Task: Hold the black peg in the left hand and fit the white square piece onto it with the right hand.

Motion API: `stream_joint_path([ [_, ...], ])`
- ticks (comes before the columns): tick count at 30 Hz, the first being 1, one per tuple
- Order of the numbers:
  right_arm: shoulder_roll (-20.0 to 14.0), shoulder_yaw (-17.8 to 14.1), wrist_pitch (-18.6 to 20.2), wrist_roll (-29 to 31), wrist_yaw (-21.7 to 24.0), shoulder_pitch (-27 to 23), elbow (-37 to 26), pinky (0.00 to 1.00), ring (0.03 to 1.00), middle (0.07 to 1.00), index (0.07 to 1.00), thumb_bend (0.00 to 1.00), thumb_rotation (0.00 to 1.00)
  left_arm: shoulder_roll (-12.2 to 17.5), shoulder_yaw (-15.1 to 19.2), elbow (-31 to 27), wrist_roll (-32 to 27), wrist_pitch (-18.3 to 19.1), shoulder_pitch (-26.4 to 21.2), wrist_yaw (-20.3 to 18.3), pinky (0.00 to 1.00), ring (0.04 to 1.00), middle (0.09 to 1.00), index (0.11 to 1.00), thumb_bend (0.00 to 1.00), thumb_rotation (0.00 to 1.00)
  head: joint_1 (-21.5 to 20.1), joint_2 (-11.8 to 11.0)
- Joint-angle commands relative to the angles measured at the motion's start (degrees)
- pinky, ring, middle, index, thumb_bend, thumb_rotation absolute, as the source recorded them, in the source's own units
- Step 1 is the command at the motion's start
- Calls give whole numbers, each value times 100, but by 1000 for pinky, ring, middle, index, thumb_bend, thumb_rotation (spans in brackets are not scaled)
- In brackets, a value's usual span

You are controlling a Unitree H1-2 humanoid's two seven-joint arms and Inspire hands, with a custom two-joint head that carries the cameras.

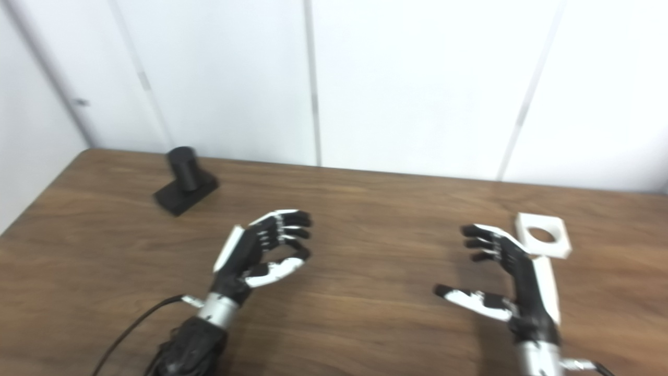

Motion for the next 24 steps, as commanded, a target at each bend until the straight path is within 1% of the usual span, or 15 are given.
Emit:
stream_joint_path([
  [1, -74, -61, -185, 129, 3, -113, -161, 545, 652, 694, 658, 537, 0, -53, -33, 8, 64, -118, -179, 75, 572, 671, 717, 703, 539, 55, 145, -27],
  [4, -103, -83, -60, 203, 37, -104, -240, 546, 652, 694, 658, 532, 0, -105, -68, 54, 126, -88, -199, 105, 577, 672, 716, 702, 536, 43, 357, -86],
  [5, -105, -86, 34, 212, 60, -89, -322, 548, 653, 698, 661, 527, 0, -132, -75, 68, 150, -64, -206, 119, 581, 673, 715, 700, 536, 38, 431, -104],
  [8, -102, -88, 307, 136, 86, -59, -540, 536, 651, 701, 666, 519, 0, -185, -95, 108, 240, -34, -225, 158, 577, 669, 714, 697, 542, 44, 532, -138],
  [12, -107, -100, 474, 170, 134, -85, -603, 496, 627, 687, 657, 520, 0, -199, -117, 128, 302, -24, -238, 178, 584, 673, 718, 698, 539, 63, 565, -144],
  [15, -108, -92, 515, 157, 155, -91, -646, 480, 614, 680, 651, 517, 0, -203, -113, 120, 373, -25, -238, 212, 583, 668, 715, 695, 539, 70, 561, -142],
  [18, -120, -81, 453, 136, 154, -99, -645, 471, 606, 673, 643, 513, 0, -209, -101, 129, 318, -44, -243, 190, 574, 667, 720, 698, 545, 75, 561, -142],
  [24, -122, -82, 508, 109, 171, -100, -688, 478, 620, 682, 643, 505, 0, -204, -80, 101, 362, -84, -256, 234, 564, 668, 722, 699, 558, 75, 555, -137],
])
